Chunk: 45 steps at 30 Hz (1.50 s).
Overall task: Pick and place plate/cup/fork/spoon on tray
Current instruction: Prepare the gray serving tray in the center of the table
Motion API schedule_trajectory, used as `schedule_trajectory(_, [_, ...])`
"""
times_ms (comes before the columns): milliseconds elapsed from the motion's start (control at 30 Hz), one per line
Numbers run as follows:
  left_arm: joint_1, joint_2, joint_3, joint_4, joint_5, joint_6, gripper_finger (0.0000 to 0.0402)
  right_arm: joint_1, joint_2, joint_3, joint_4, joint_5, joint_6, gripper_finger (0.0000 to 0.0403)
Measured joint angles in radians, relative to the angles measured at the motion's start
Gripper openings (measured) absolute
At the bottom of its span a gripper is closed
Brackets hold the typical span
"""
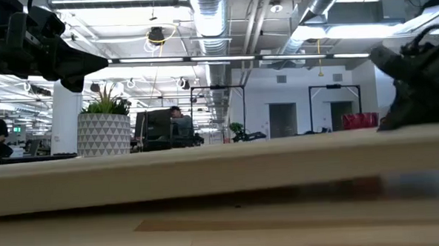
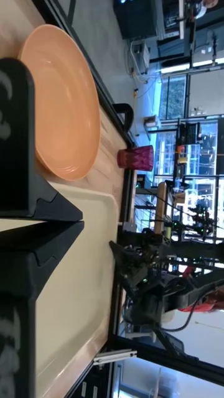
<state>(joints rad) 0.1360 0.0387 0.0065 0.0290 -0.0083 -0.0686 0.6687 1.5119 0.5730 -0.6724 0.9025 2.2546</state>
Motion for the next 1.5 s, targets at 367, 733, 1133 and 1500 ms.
schedule_trajectory(367, [0.0, 0.0, 0.0, 0.0, -0.003, -0.007, 0.0, -0.066, 0.165, 0.06, 0.001, -0.033, 0.0, 0.0028])
schedule_trajectory(733, [0.0, 0.0, 0.0, 0.0, -0.003, -0.007, 0.0, -0.041, 0.151, 0.068, -0.137, -0.167, -0.032, 0.0131])
schedule_trajectory(1133, [0.0, 0.0, 0.0, 0.0, -0.003, -0.006, 0.0, -0.156, 0.028, 0.271, -0.355, -0.259, -0.736, 0.0174])
schedule_trajectory(1500, [0.0, 0.0, 0.0, 0.0, -0.003, -0.006, 0.0, -0.487, 0.055, 0.269, 0.323, -0.66, -1.918, 0.0023])
